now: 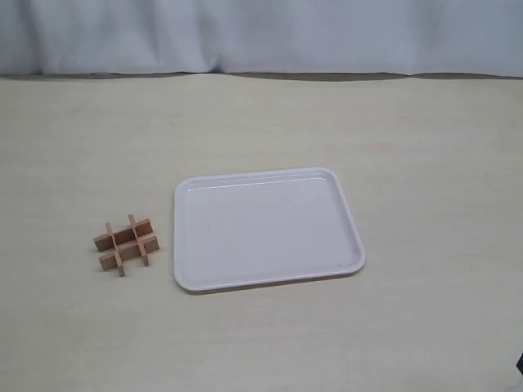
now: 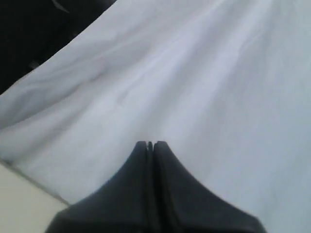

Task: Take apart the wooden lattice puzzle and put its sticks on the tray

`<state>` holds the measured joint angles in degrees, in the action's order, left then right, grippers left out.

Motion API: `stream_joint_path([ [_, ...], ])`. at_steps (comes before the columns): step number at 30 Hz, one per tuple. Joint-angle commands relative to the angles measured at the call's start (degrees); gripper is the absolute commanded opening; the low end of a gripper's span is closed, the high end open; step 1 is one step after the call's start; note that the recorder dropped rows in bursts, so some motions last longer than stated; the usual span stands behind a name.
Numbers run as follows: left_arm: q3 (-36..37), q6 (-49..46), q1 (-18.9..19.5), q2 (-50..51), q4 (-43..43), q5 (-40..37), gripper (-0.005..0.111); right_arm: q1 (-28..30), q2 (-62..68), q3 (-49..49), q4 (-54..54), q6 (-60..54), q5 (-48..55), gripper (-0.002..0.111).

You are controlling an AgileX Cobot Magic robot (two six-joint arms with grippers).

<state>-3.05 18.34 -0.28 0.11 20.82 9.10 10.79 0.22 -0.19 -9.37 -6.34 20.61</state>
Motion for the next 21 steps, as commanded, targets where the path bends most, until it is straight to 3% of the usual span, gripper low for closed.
stream_joint_path([
  [1,-15.37,0.82,-0.42,8.81,-13.47,-6.89,0.000,0.42,-0.22,0.19,-0.05,-0.11,0.12,0.004],
  [3,-26.44,0.82,-0.42,20.27,-21.80,-17.33,0.000,0.42,-0.22,0.19,-0.05,-0.11,0.12,0.004],
  [4,-33.56,0.82,-0.42,28.65,-26.95,-27.01,0.000,0.42,-0.22,0.19,-0.05,-0.11,0.12,0.004],
  [5,-36.20,-0.24,-0.42,32.04,-28.44,-31.11,0.000,0.42,-0.22,0.19,-0.05,-0.11,0.12,0.004],
  [6,-41.83,-4.46,-0.42,40.39,-29.37,-41.36,0.000,0.42,-0.22,0.19,-0.05,-0.11,0.12,0.004],
  [8,-46.64,-9.99,-0.42,51.01,-27.39,-53.07,0.000,0.42,-0.22,0.19,-0.05,-0.11,0.12,0.004],
  [10,-47.50,-12.79,-0.42,56.70,-24.78,-59.03,0.000,0.42,-0.22,0.19,-0.05,-0.11,0.12,0.004],
  [13,-46.09,-14.43,-1.39,65.88,-16.97,-61.00,0.000,0.42,-0.22,0.19,-0.05,-0.11,0.12,0.004],
  [17,-45.51,-8.15,-13.26,71.65,-17.39,-55.99,0.000,0.42,-0.22,0.19,-0.05,-0.11,0.12,0.004],
  [21,-47.40,4.45,-24.91,75.72,-27.31,-54.56,0.000,0.42,-0.22,0.19,-0.05,-0.11,0.12,0.004],
])
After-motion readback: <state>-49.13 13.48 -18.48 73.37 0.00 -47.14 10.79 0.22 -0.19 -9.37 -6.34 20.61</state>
